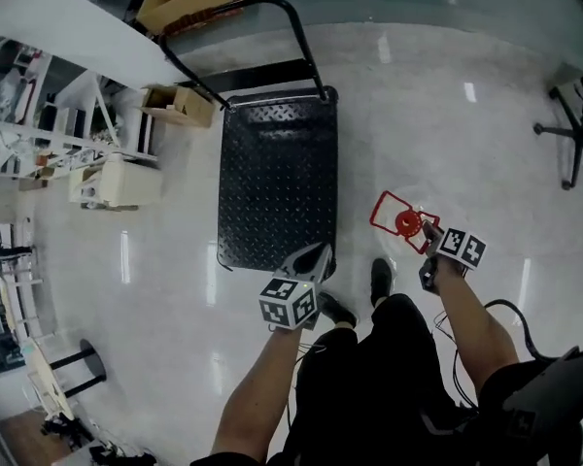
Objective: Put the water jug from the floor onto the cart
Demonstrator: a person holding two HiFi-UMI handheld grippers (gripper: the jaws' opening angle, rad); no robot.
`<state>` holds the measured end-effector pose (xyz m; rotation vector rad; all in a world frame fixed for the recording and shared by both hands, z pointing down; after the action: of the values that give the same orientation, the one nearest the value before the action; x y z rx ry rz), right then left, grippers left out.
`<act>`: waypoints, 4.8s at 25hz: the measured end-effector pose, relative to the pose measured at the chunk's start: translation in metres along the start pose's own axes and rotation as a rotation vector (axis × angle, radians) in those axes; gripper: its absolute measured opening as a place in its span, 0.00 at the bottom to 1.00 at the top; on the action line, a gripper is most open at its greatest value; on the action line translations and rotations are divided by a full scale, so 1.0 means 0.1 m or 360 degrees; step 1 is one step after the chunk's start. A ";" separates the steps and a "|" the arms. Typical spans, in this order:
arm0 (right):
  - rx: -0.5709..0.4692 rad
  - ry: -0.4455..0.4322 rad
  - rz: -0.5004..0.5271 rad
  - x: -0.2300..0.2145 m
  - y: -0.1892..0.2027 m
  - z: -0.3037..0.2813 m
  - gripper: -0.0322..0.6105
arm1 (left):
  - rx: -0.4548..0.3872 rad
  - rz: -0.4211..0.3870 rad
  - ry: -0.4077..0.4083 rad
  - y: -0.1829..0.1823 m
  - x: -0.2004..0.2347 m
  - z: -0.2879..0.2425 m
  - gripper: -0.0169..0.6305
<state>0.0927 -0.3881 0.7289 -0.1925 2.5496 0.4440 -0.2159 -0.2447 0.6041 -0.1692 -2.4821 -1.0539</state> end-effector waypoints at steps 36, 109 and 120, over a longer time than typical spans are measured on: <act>0.0548 -0.0671 0.0791 5.02 2.21 -1.52 0.17 | -0.0737 0.0421 -0.0679 0.94 1.62 3.52 0.03; -0.1051 -0.0854 0.1522 2.95 -0.63 3.65 0.05 | -0.0783 -0.0862 0.0449 -1.96 -1.75 2.10 0.03; -0.1089 -0.0658 0.1403 3.03 1.10 4.07 0.05 | -0.0724 -0.0858 0.0683 -0.96 -1.42 3.13 0.03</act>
<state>0.0109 -0.1561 0.2716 0.7338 1.8627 1.4938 -0.2232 -0.0816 0.2867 0.5652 -1.9036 -1.6592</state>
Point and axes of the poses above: the fingertips, and each gripper's own axes: z backward along the fingers, x to its left, y out of its underside, the point moved 8 cm from there along z, backward along the fingers, and after that the axes turned 1 degree about z, right-handed, at the moved point
